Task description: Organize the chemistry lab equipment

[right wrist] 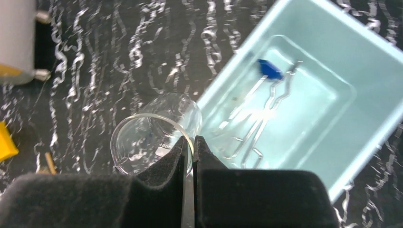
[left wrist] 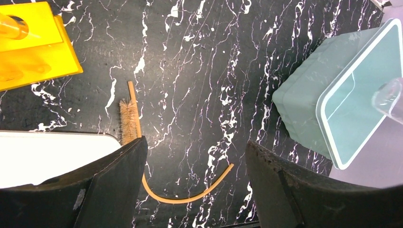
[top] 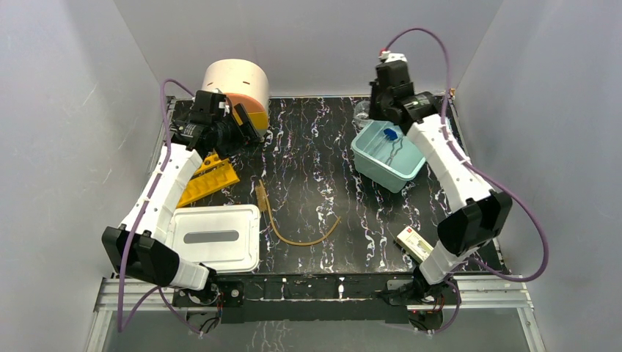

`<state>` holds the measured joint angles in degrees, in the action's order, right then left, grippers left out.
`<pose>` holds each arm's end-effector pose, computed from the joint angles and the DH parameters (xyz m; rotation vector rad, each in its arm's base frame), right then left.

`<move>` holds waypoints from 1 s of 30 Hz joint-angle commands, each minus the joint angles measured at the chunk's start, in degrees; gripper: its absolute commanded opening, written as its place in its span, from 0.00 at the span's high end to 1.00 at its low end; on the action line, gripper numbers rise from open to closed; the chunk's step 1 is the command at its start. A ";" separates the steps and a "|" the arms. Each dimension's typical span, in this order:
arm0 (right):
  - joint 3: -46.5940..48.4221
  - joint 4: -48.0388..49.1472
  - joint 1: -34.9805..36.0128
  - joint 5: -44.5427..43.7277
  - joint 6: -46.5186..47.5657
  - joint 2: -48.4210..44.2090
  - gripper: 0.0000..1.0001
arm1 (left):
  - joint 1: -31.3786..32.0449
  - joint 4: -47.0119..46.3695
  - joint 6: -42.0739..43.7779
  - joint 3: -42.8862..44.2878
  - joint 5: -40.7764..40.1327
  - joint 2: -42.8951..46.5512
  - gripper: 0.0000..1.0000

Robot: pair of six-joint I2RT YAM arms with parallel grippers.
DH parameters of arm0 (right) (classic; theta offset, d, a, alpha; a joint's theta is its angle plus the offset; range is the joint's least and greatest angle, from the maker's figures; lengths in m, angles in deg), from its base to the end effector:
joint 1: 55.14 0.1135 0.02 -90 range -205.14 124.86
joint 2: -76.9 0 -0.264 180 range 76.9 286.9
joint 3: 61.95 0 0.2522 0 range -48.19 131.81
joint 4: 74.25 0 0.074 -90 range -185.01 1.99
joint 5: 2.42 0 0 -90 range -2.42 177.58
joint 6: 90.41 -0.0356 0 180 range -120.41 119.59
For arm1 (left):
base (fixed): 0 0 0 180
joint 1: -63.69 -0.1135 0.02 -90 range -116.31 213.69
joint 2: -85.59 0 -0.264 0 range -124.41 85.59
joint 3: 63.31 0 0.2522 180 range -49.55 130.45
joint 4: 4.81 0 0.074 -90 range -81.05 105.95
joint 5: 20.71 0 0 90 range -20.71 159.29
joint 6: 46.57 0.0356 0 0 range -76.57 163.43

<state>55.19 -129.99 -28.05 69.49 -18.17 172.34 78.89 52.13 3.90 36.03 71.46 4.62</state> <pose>0.3333 0.1581 0.4092 0.0063 2.1342 0.1180 0.2926 -0.0809 0.3854 -0.4648 2.2557 -0.5486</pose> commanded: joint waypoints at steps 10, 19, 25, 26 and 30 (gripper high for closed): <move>-9.94 -4.32 -14.78 -0.13 0.64 -5.68 0.94 | -0.26 -0.46 2.04 2.51 1.61 0.89 0.25; -9.06 1.47 -22.86 -0.30 1.20 4.13 0.95 | -0.26 -1.01 2.42 -0.18 1.82 2.38 0.24; -3.01 2.33 -23.59 -2.31 -2.49 14.06 0.95 | -0.26 -1.36 4.34 -1.64 0.44 2.19 0.23; -2.10 2.34 -23.63 -3.12 -3.41 15.58 0.95 | -0.30 -1.22 4.77 -1.60 0.09 2.02 0.23; 2.17 1.19 -23.75 -7.38 -6.45 21.04 0.95 | -0.27 -0.87 6.66 -1.57 -1.04 1.63 0.22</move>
<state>51.10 -129.99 -51.76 67.46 -20.47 190.52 78.89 50.97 7.70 34.37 71.66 4.88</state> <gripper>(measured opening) 0.129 0.774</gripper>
